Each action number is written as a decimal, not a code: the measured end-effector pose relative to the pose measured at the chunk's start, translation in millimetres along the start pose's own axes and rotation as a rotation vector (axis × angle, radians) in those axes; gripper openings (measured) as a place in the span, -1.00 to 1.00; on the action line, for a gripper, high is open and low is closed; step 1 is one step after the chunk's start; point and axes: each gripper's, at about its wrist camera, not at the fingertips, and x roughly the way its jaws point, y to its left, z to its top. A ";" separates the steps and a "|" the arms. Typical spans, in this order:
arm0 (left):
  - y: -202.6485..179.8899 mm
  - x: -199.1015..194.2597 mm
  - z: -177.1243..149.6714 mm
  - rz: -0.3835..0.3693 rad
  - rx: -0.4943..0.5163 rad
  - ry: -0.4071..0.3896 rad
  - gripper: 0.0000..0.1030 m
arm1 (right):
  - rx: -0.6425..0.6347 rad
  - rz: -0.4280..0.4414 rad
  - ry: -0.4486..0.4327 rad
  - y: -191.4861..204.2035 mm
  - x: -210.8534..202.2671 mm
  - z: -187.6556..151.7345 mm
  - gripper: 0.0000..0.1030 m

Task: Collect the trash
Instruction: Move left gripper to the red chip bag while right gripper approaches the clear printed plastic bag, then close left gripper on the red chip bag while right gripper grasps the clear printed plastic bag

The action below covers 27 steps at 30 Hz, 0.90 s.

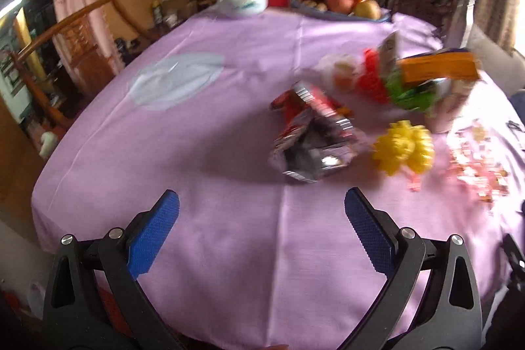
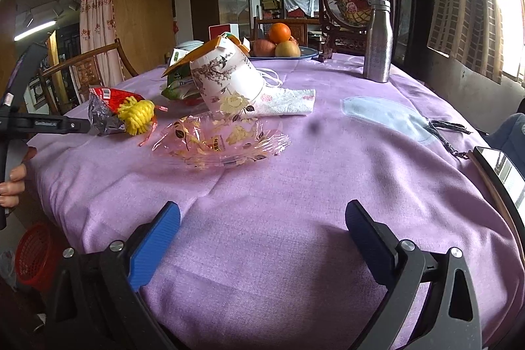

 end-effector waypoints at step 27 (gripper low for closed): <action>-16.2 94.4 57.2 -0.062 -0.111 0.187 0.88 | -0.130 0.123 0.143 48.9 69.8 114.3 0.89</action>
